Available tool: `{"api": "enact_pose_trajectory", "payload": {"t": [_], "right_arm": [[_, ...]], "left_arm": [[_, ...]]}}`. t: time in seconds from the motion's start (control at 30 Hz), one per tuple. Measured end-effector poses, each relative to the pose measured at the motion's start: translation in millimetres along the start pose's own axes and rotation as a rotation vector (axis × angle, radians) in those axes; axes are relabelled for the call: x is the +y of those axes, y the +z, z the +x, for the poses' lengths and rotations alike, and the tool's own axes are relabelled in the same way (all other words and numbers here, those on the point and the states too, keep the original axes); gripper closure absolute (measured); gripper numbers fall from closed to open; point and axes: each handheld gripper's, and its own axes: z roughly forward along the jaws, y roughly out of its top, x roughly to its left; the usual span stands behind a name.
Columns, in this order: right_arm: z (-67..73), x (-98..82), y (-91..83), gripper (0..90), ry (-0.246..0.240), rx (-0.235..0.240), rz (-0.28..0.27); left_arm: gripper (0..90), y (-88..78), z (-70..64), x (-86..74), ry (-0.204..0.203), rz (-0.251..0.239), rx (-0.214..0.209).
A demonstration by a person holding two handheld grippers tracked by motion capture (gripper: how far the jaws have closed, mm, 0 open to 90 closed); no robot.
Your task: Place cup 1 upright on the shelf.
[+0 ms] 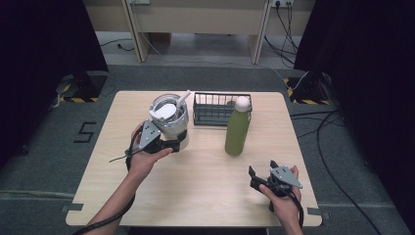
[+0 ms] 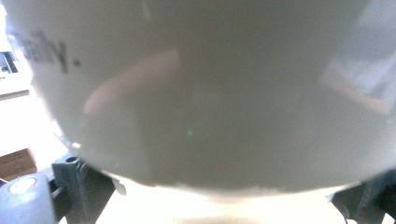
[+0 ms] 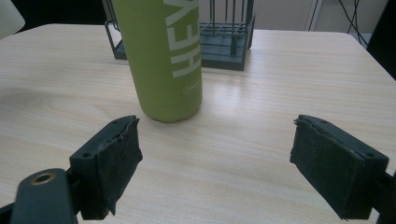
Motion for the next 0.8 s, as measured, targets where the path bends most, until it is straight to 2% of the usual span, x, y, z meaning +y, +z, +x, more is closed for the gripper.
{"api": "enact_pose_trajectory", "payload": {"t": [0.8], "right_arm": [[0.4, 0.0, 0.2, 15.5, -0.002, -0.001, -0.001]], "left_arm": [[8.9, 25.6, 0.4, 6.8, 0.001, -0.012, -0.003]]}}
